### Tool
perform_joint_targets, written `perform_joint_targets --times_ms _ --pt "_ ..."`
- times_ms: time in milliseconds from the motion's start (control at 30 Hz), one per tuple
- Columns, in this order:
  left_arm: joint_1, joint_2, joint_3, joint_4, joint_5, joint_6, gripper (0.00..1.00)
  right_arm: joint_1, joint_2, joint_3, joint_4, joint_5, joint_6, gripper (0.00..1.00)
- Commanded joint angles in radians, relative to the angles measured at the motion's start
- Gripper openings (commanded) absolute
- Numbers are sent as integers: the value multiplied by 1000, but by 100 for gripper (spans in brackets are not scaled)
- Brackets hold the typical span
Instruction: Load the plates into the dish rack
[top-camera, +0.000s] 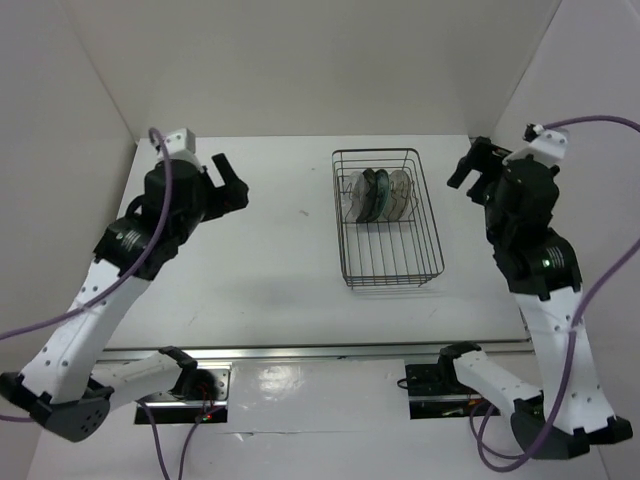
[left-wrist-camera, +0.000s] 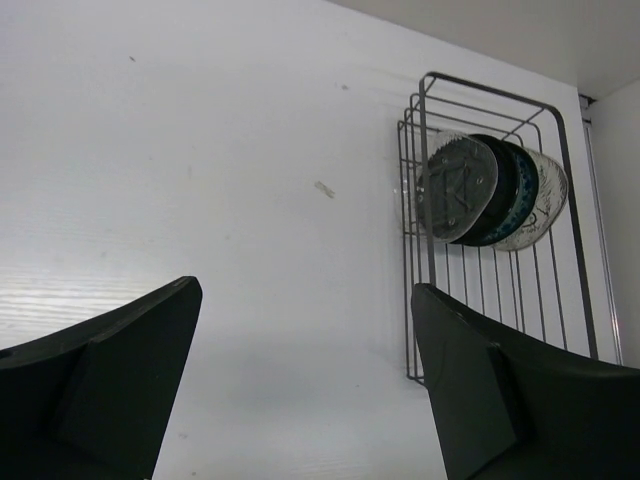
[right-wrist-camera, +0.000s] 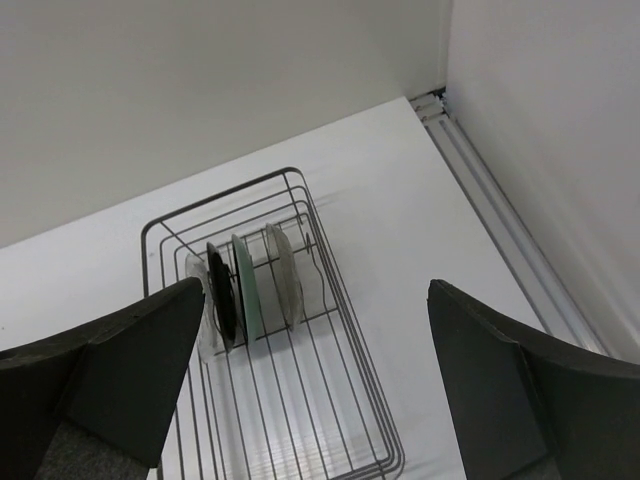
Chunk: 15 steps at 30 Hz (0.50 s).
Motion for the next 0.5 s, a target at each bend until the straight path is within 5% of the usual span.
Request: perform_joint_targets --times_ms 0,467 --pt "1 -94 9 -109 -86 79 100 6 -76 -26 -69 17 2 100" --pt "10 -122 -39 -91 -84 156 100 58 -119 -55 -71 86 -8 100"
